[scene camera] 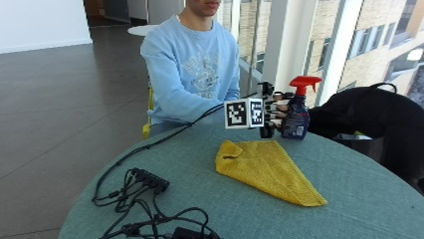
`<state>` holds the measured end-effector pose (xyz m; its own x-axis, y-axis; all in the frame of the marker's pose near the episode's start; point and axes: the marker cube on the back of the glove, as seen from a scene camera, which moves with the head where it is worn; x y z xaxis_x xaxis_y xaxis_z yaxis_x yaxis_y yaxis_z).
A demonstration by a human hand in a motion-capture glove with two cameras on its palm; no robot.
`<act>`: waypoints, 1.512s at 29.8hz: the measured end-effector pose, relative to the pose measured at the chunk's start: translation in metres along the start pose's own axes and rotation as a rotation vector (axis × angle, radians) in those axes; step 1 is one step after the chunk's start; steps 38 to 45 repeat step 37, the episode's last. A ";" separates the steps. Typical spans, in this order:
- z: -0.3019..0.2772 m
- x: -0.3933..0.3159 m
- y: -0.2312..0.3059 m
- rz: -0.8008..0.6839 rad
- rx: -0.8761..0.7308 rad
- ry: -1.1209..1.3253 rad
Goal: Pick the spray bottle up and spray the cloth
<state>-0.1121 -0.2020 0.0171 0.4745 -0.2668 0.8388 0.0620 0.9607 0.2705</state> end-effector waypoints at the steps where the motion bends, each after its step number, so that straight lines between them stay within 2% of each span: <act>1: -0.010 -0.002 0.007 -0.003 -0.001 0.015; 12: -0.120 -0.022 0.104 0.066 0.032 0.184; 19: -0.163 -0.040 0.174 0.112 0.061 0.307; 25: -0.174 -0.049 0.225 0.112 0.107 0.391; 31: -0.166 -0.048 0.260 0.110 0.108 0.603; 45: -0.165 -0.044 0.264 0.109 0.062 0.681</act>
